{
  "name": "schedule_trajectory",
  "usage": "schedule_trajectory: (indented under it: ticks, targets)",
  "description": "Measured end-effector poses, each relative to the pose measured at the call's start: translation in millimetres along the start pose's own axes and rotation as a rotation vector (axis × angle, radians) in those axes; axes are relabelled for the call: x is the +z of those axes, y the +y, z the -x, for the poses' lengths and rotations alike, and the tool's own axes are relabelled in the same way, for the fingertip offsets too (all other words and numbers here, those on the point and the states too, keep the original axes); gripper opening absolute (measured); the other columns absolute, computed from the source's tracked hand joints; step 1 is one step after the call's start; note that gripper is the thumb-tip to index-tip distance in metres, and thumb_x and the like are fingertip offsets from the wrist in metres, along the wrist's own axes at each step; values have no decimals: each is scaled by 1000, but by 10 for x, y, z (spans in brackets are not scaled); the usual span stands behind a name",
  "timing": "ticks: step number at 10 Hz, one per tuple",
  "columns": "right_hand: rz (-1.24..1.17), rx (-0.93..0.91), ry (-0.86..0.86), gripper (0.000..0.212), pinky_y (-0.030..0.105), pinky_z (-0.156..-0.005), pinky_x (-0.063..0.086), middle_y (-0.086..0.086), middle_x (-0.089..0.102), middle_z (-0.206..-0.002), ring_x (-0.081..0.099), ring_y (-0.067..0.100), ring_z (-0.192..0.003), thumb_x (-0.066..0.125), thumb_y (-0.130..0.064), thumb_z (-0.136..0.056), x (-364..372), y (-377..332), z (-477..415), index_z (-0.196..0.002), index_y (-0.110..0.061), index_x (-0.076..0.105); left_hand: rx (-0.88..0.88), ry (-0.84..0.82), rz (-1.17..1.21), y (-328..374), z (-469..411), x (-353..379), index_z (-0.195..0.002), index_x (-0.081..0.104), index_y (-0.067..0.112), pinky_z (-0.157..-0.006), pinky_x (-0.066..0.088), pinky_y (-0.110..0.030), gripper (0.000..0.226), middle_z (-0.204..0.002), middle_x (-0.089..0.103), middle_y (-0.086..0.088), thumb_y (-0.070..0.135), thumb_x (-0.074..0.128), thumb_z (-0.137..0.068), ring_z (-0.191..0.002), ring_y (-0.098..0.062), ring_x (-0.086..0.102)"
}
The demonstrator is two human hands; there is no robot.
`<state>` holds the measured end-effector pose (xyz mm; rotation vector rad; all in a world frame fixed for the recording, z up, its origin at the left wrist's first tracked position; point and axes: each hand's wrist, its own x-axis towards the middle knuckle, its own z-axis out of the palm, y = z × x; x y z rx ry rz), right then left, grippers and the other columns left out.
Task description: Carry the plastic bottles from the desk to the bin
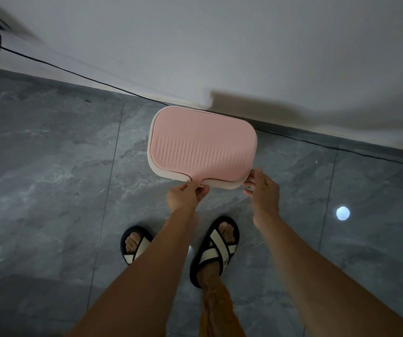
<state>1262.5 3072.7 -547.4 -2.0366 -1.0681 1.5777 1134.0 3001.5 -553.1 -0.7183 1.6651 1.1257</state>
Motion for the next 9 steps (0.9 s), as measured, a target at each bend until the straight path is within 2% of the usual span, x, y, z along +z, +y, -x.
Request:
schedule_trajectory:
  ticks: [1,2,3,4,5,6,7,8,9]
  targets:
    - [9,1,7,37,28,-77,52,-3,69,-79,66,11,-81,39,-34,-98,11,18,-12,-72,-27,64,8,45,-9,-20,-43,36,-93,66,-7,-62,62,-26,11,-64,66,-10,1,63,-86,-42,-12,66]
    - [7,4,17,38,29,-79,53,-1,70,-79,66,13,-81,39,-34,-98,24,32,-41,-71,-26,65,-3,54,5,5,-65,57,-89,64,-6,-54,61,-25,6,-64,65,-12,-1,62,-86,-39,-13,65]
    - [4,14,12,38,29,-79,53,0,69,-78,65,14,-80,40,-33,-98,28,45,-46,-70,-25,65,-14,17,-16,38,-50,33,-80,61,-5,-53,61,-26,6,-64,64,-15,-3,62,-86,-41,-17,65]
    - [0,37,-11,33,27,-73,52,0,68,-80,65,16,-82,42,-31,-97,29,55,-32,-76,-21,65,-32,-20,-41,85,-56,7,-89,60,-7,-53,60,-27,4,-68,63,-17,-4,61,-86,-53,-22,65]
    - [48,81,-80,22,27,-72,52,5,67,-94,65,15,-84,46,-25,-95,25,12,35,-102,-14,64,-19,-68,-210,138,-40,-32,-85,60,-4,-51,59,-27,9,-73,64,-17,5,60,-89,-59,-24,63]
    - [176,79,-124,25,42,-86,56,8,66,-102,64,24,-95,48,-21,-93,-9,-19,123,-111,-8,61,122,-73,-577,194,-6,-118,-82,63,1,-61,60,-38,21,-84,68,-21,19,57,-90,-64,-30,66]
    - [355,56,-165,31,44,-95,50,5,62,-107,59,26,-105,46,-18,-93,-69,-119,257,-121,-8,56,365,-42,-1036,300,81,-263,-102,63,-2,-89,54,-48,35,-105,68,-26,29,50,-92,-94,-38,66]
    - [619,-66,-215,26,31,-87,42,7,63,-108,55,22,-100,44,-15,-94,-154,-193,440,-114,-2,55,546,-28,-1300,416,261,-443,-121,54,-1,-95,45,-44,40,-119,63,-23,27,48,-94,-112,-38,57]
    - [766,-114,-212,43,34,-101,41,16,52,-137,52,27,-124,45,-18,-96,-245,-302,679,-137,-3,43,665,-17,-1517,557,486,-612,-127,49,5,-94,45,-44,39,-125,59,-19,27,43,-96,-115,-34,56]
